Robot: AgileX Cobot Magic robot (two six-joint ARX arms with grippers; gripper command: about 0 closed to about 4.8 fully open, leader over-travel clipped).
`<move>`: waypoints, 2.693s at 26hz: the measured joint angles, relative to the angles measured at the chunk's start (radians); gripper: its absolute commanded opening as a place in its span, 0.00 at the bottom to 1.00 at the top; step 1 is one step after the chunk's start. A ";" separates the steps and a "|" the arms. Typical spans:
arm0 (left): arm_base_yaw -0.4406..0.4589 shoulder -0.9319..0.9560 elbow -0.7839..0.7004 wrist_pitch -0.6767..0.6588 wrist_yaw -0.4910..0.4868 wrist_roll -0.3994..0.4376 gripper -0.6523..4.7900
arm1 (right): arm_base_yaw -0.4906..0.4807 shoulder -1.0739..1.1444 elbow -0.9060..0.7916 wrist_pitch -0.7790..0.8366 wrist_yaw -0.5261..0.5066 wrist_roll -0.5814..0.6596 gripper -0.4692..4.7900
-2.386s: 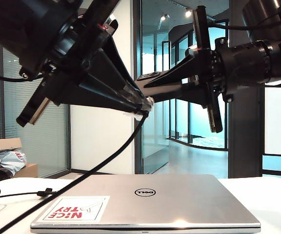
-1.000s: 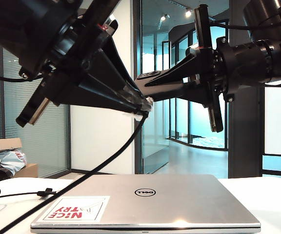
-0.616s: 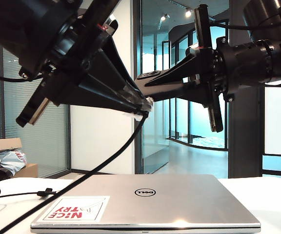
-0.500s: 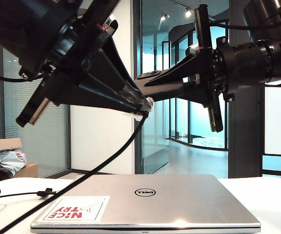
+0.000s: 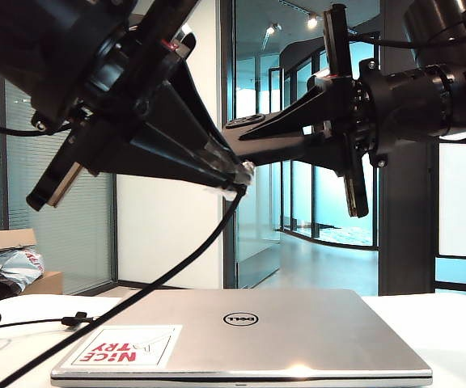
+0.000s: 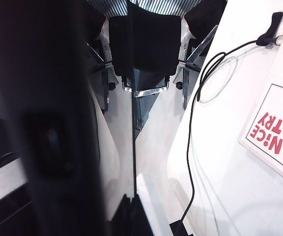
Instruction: Pick up the charging cable and the phone, plug the charging cable into the charging port on the phone, and finally place them back on the table.
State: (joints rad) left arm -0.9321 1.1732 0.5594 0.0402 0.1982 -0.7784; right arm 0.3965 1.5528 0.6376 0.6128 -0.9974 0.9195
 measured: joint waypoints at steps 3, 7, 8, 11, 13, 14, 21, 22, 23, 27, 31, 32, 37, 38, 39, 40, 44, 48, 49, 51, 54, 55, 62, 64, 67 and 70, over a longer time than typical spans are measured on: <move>0.000 0.000 0.000 0.000 0.000 0.000 0.11 | 0.000 0.000 0.000 0.000 0.000 0.000 0.08; 0.000 0.000 0.000 -0.002 0.000 0.000 0.11 | 0.008 0.000 0.000 0.001 0.002 -0.011 0.08; 0.000 0.000 0.000 -0.005 0.001 0.000 0.11 | 0.011 0.000 0.000 0.001 0.005 -0.015 0.08; 0.000 0.000 0.000 -0.014 0.001 0.000 0.11 | 0.025 0.000 0.000 0.002 0.017 -0.020 0.08; 0.000 0.000 0.000 -0.016 0.002 0.000 0.11 | 0.033 0.000 0.000 0.002 0.021 -0.023 0.08; 0.000 0.000 0.000 -0.018 0.002 0.000 0.11 | 0.034 0.000 0.000 0.003 0.021 -0.023 0.08; 0.000 0.000 0.000 -0.021 0.008 0.000 0.11 | 0.031 0.000 0.000 -0.003 -0.001 -0.068 0.08; 0.000 0.000 0.000 -0.022 0.008 0.000 0.11 | 0.030 0.000 0.000 -0.006 -0.002 -0.073 0.08; 0.000 0.000 0.000 -0.022 0.008 0.000 0.11 | 0.029 0.000 0.000 -0.009 -0.002 -0.075 0.08; 0.000 0.000 0.000 -0.019 0.008 0.000 0.11 | 0.019 0.000 0.000 -0.013 -0.008 -0.077 0.08; 0.000 0.000 0.000 -0.018 0.009 0.000 0.11 | 0.017 0.000 0.000 -0.013 -0.021 -0.082 0.08; 0.000 0.000 0.000 -0.018 0.009 0.001 0.11 | 0.017 0.000 0.000 -0.013 -0.023 -0.083 0.08; 0.000 0.000 0.000 -0.022 0.011 0.003 0.11 | 0.017 0.000 0.001 -0.033 -0.024 -0.083 0.08; 0.000 0.000 0.000 -0.022 0.011 0.003 0.11 | 0.017 0.000 0.002 -0.039 -0.025 -0.083 0.08; 0.000 0.000 0.000 -0.022 0.011 0.003 0.11 | 0.017 0.000 0.003 -0.046 -0.024 -0.083 0.08; 0.000 0.000 0.000 -0.022 0.011 0.003 0.11 | 0.017 0.000 0.004 -0.054 -0.024 -0.083 0.08; 0.000 0.000 0.000 -0.029 0.016 0.003 0.11 | 0.016 0.000 0.003 -0.089 -0.019 -0.082 0.08; 0.000 0.000 0.000 -0.029 0.012 0.003 0.11 | 0.017 0.000 0.003 -0.089 0.001 -0.082 0.08; 0.000 0.000 0.000 -0.028 0.010 0.003 0.11 | 0.017 0.000 0.003 -0.089 0.005 -0.082 0.08; 0.000 0.000 0.000 -0.026 0.009 0.003 0.11 | 0.018 0.000 0.003 -0.089 0.011 -0.082 0.08; 0.000 0.000 0.000 -0.025 0.008 0.003 0.11 | 0.023 0.000 0.003 -0.089 0.029 -0.079 0.08; 0.000 0.000 0.000 -0.025 0.008 0.003 0.11 | 0.024 0.000 0.003 -0.089 0.034 -0.078 0.08; 0.000 0.000 0.000 -0.021 0.007 0.003 0.11 | 0.031 0.000 0.003 -0.089 0.051 -0.054 0.08; 0.000 0.000 0.000 -0.021 0.007 0.003 0.11 | 0.031 0.000 0.003 -0.089 0.053 -0.052 0.08; 0.000 0.000 0.000 -0.021 0.006 0.003 0.11 | 0.028 0.000 0.003 -0.088 0.060 -0.048 0.08; 0.000 0.000 0.000 -0.003 -0.001 0.003 0.11 | 0.002 0.000 0.002 -0.089 0.080 -0.034 0.08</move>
State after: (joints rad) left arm -0.9318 1.1732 0.5591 0.0368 0.1974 -0.7753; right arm 0.3985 1.5524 0.6399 0.5243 -0.9173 0.8860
